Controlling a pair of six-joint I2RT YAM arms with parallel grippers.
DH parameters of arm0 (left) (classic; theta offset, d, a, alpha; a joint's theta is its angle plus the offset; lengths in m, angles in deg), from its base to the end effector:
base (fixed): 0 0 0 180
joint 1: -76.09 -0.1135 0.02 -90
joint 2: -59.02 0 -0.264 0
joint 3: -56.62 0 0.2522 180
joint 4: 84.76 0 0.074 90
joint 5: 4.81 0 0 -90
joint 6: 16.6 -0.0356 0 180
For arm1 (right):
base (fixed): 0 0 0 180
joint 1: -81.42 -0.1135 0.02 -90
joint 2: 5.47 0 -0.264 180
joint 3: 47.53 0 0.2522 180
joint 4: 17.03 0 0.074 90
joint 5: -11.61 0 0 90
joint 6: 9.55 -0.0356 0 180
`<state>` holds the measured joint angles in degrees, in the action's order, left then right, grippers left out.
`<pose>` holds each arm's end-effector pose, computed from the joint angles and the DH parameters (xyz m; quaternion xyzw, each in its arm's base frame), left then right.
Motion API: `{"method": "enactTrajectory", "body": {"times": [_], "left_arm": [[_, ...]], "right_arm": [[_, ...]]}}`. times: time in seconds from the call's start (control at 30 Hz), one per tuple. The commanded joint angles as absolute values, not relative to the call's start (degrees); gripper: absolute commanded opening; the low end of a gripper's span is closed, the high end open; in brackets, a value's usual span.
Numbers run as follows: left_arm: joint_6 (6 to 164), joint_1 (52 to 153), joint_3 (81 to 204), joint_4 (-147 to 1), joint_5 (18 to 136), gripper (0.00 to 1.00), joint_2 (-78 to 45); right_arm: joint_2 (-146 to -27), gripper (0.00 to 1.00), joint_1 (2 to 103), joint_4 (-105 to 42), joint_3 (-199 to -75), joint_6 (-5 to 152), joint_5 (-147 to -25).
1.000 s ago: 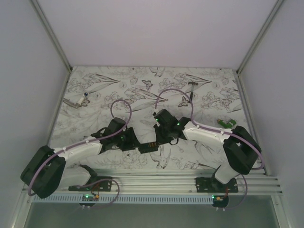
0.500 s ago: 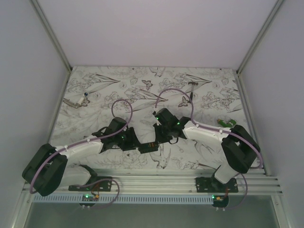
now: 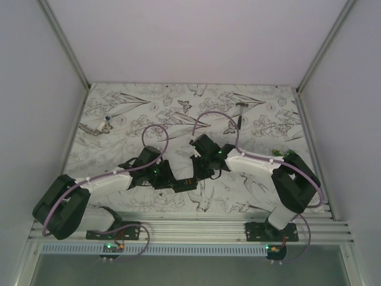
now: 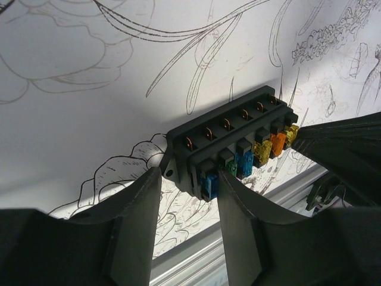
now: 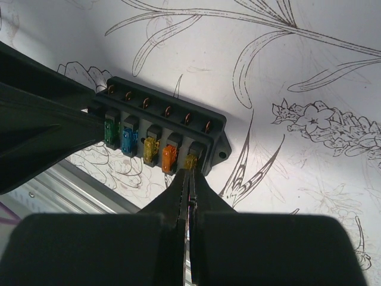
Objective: Snap on the fuse box
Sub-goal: Install the fuse at the fuse box base.
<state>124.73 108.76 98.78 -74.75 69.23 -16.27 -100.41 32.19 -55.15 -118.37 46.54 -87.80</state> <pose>0.1994 -0.1395 0.1570 -0.0928 0.9056 -0.3582 0.2074 0.2070 0.2490 0.1770 -0.1485 0.9562 0.2183 0.1262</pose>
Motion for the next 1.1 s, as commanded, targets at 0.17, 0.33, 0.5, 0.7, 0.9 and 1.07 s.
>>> {"method": "enactTrajectory", "body": {"times": [0.17, 0.33, 0.5, 0.7, 0.9, 1.07], "left_arm": [[124.36, 109.49, 99.38, -74.96, 68.67, 0.41, -19.73], [124.64, 109.49, 99.34, -75.88, 68.32, 0.4, -21.05], [124.82, 109.4, 98.82, -76.1, 68.61, 0.38, -20.98], [125.04, 109.23, 98.09, -76.1, 68.76, 0.38, -19.78], [125.61, 109.44, 97.67, -76.1, 68.6, 0.39, -17.9], [125.59, 109.71, 97.71, -76.1, 68.69, 0.4, -17.36]], "right_arm": [[-113.5, 0.0, 31.1, -68.13, -118.45, 48.34, -76.67], [-119.72, 0.0, 30.77, -70.56, -117.79, 48.49, -73.42], [-122.22, 0.0, 30.88, -71.49, -115.1, 48.03, -70.33], [-118.94, 0.0, 30.97, -72.16, -116.31, 48.71, -67.43], [-106.66, 0.04, 29.0, -68.01, -120.58, 51.24, -72.06], [-102.1, 0.23, 27.65, -65.12, -124.49, 52.03, -76.35]]}}
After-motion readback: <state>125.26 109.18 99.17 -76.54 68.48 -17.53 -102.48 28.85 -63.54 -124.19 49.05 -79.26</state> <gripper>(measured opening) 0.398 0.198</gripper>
